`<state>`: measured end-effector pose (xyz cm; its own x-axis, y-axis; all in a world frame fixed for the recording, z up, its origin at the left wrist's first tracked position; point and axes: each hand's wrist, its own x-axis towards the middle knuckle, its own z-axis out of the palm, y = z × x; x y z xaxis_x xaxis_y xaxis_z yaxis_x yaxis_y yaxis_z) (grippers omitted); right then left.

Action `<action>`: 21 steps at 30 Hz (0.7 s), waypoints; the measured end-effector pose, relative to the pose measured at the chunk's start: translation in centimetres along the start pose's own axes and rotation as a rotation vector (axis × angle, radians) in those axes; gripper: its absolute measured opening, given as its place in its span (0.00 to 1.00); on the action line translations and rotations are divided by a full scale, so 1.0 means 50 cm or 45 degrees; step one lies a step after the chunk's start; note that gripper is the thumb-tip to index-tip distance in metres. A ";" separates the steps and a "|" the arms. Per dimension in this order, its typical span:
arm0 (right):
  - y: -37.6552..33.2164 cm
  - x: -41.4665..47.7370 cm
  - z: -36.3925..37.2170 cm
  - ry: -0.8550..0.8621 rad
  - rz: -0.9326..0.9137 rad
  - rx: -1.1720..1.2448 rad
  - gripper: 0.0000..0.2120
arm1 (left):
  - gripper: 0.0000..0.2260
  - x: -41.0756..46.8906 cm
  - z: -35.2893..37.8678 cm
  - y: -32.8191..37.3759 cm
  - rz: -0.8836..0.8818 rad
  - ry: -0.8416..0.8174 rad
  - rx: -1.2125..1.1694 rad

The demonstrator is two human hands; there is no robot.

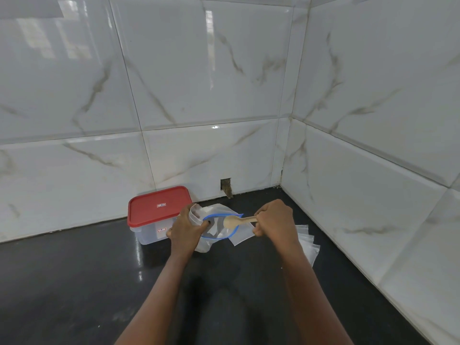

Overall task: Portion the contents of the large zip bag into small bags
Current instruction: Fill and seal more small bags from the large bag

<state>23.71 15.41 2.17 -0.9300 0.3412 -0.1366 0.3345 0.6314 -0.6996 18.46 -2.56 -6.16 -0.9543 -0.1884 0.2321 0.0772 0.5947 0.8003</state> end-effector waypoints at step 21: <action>0.024 -0.044 0.239 0.002 -0.413 -0.289 0.11 | 0.23 -0.029 -0.072 -0.025 -0.029 -0.055 -0.415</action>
<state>24.35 7.07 -6.75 -0.9927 0.0999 0.0673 0.0488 0.8444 -0.5335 20.81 -5.84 -5.51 -0.9676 -0.1617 0.1940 0.1374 0.3076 0.9415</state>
